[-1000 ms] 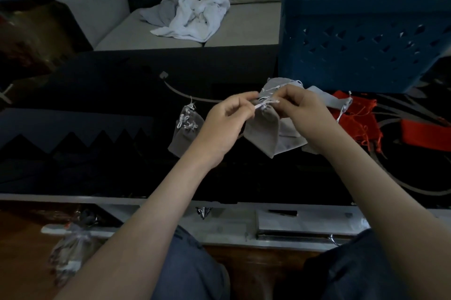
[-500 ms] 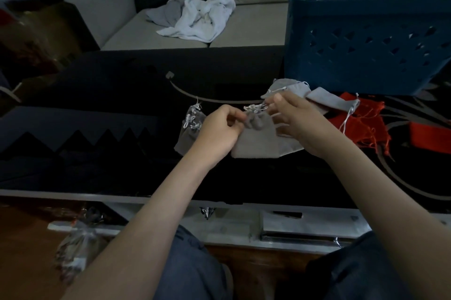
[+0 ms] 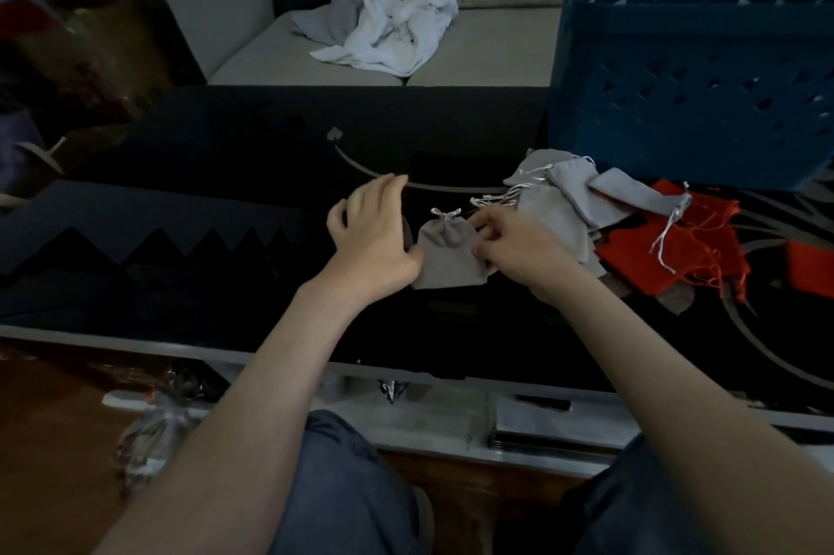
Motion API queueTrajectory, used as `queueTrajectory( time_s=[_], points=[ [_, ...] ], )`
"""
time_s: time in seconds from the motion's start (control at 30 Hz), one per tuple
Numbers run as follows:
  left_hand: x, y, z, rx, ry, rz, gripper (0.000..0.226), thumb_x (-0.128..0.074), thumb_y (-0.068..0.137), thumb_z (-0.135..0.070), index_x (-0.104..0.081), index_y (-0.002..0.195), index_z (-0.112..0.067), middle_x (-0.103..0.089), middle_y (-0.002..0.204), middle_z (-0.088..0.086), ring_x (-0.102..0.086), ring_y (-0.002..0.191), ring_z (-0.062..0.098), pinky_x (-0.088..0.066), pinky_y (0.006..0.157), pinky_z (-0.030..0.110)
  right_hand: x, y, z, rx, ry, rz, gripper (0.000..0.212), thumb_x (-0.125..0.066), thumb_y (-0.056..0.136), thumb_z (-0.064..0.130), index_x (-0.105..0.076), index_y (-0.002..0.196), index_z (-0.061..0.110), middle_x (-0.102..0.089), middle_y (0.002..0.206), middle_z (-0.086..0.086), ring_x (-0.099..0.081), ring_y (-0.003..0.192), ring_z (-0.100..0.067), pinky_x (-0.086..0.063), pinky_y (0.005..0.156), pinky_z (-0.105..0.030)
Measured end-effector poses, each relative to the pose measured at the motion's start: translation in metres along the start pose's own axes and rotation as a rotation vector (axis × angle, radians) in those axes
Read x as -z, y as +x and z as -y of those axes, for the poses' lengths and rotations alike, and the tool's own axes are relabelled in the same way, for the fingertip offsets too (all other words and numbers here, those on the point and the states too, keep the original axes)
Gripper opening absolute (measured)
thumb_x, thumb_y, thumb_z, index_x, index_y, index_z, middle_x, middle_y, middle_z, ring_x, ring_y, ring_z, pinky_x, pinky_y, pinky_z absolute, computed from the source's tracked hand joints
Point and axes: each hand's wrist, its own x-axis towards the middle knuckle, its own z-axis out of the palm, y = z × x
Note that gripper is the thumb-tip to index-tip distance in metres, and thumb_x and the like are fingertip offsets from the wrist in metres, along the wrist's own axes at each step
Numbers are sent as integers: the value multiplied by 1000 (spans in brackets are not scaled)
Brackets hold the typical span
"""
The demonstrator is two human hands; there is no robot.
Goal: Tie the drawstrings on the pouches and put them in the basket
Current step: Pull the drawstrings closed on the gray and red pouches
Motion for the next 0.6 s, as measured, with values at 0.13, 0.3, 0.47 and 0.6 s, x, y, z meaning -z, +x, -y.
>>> queueTrajectory(
  time_s=[0.13,0.3,0.47,0.6],
  points=[
    [-22,6,18,61,152,302,73,-33,101,-35,19,149,-16,23,157,2,18,145,18,9,116,44,-4,4,-3,17,-67,-36,26,-49,83,-4,-57,95,18,-59,72,3,-58,72,-15,-54,78,-39],
    [-31,13,24,211,94,237,66,-30,103,-27,14,150,-14,25,156,4,14,146,23,4,118,44,-4,0,-2,70,-184,-6,16,-54,86,5,-57,94,19,-58,74,7,-54,72,-10,-41,60,-21],
    [-29,12,13,215,-54,120,76,-46,98,-33,7,151,-15,27,155,7,6,145,29,-9,118,46,-5,-3,-1,123,-258,-16,16,-59,87,13,-60,103,10,-61,82,-2,-55,79,-17,-31,59,-21],
    [-16,11,7,333,-123,43,89,-59,88,-37,3,149,-20,19,156,7,1,143,29,-15,115,52,1,-6,-1,133,-265,19,19,-61,88,17,-58,105,12,-62,86,-5,-56,80,-17,-38,65,-25]
  ],
)
